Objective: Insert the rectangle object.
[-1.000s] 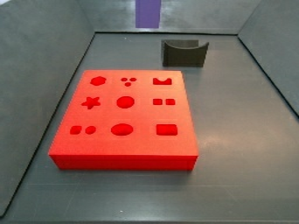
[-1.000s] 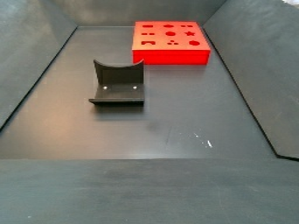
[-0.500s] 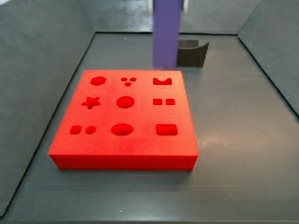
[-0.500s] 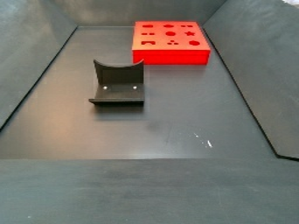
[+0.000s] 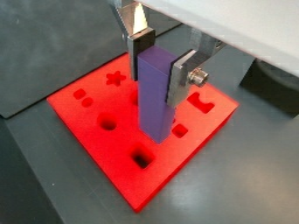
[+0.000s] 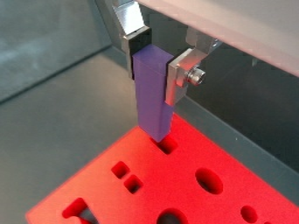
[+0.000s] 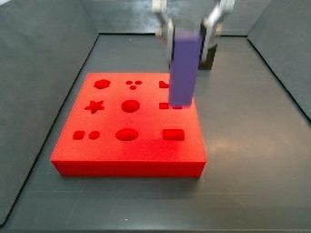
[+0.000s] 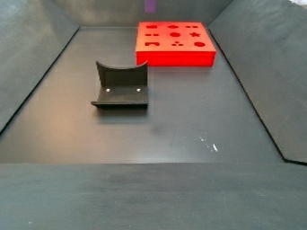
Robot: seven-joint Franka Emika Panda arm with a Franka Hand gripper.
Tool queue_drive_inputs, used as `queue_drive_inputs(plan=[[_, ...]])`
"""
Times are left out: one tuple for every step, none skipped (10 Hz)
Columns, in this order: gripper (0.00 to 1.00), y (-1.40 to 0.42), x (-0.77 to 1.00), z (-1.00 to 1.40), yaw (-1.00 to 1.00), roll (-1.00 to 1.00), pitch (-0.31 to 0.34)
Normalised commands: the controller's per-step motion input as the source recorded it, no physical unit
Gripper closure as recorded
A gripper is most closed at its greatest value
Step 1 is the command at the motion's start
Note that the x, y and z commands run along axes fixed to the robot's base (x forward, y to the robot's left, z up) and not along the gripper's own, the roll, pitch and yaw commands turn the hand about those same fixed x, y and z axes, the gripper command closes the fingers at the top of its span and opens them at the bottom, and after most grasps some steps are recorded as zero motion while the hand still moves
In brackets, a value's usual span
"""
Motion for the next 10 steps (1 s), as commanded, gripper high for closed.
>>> queue_drive_inputs(plan=[[1.00, 0.00, 0.00, -0.55, -0.02, -0.05, -0.077], [1.00, -0.23, 0.00, -0.31, 0.00, 0.05, 0.000], [1.00, -0.47, 0.00, 0.00, 0.00, 0.23, 0.004], [1.00, -0.45, 0.03, 0.00, 0.01, 0.29, 0.054], [1.00, -0.18, 0.03, -0.09, 0.00, 0.25, 0.041], [1.00, -0.01, 0.09, -0.20, 0.00, 0.25, 0.056], [1.00, 0.00, 0.13, -0.24, 0.00, 0.25, 0.066], [1.00, 0.00, 0.12, -0.25, 0.00, 0.23, 0.066], [1.00, 0.00, 0.08, -0.18, 0.00, 0.14, 0.041], [1.00, -0.10, 0.14, -0.10, 0.00, 0.09, 0.027]])
